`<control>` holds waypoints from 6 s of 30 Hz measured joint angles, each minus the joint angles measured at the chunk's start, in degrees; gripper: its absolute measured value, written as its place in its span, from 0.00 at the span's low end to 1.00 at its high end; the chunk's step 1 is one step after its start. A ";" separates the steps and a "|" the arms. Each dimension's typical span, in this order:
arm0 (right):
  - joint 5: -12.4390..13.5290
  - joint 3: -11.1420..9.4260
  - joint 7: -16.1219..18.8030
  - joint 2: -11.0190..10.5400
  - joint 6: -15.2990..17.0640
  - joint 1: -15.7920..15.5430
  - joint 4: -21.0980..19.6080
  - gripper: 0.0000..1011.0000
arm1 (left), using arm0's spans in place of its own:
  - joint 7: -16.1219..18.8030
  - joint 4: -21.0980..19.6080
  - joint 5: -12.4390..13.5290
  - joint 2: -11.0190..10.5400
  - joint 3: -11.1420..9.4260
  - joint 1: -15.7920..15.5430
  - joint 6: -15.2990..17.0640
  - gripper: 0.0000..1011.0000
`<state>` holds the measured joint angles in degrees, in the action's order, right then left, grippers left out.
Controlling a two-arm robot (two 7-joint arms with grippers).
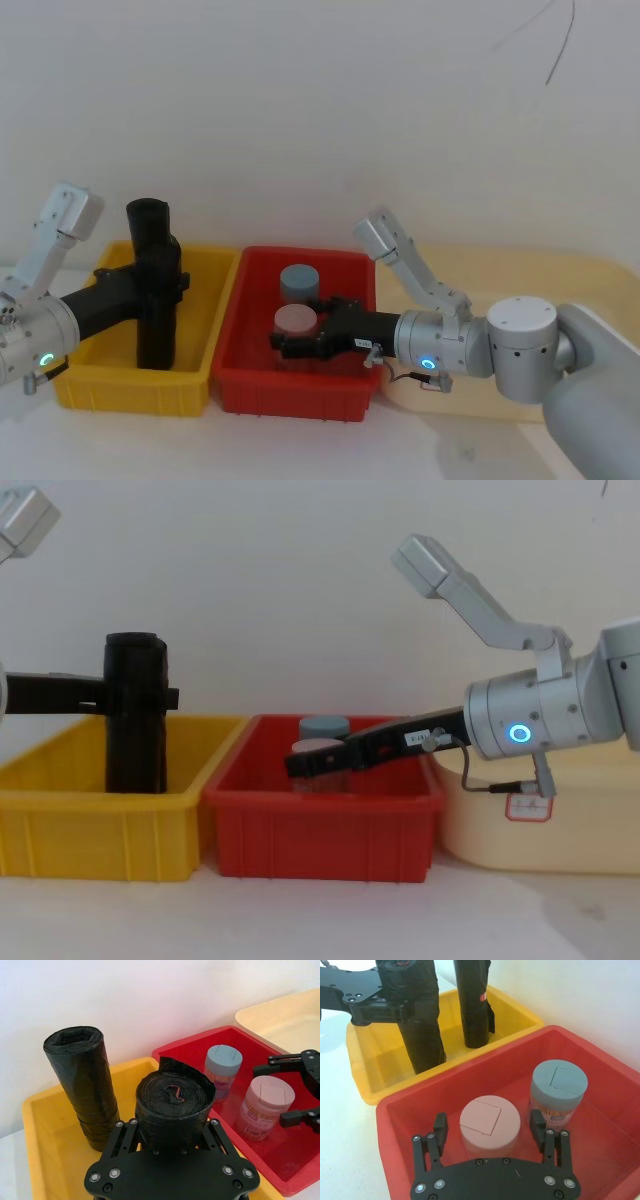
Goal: Pick up the garbage bag with the one hand and transfer it to the other hand.
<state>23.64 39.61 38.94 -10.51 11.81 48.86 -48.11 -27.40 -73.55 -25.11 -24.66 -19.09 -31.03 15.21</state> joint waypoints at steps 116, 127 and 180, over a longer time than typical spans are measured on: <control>5.02 -4.07 -2.15 -11.03 2.00 -5.90 -23.53 0.64 | 0.00 0.00 0.00 0.00 0.00 0.00 0.00 0.47; 3.08 -6.01 -7.84 -12.32 1.39 -6.91 -24.77 0.64 | 0.00 0.00 0.00 0.00 0.00 0.00 0.00 0.43; -0.01 -22.91 -32.45 -22.15 4.65 -22.34 -31.84 0.99 | 0.00 0.00 0.00 0.00 0.00 0.00 0.00 0.43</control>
<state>23.63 16.70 6.49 -32.66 16.47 26.52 -79.95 -27.40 -73.55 -25.11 -24.65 -19.09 -31.03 15.21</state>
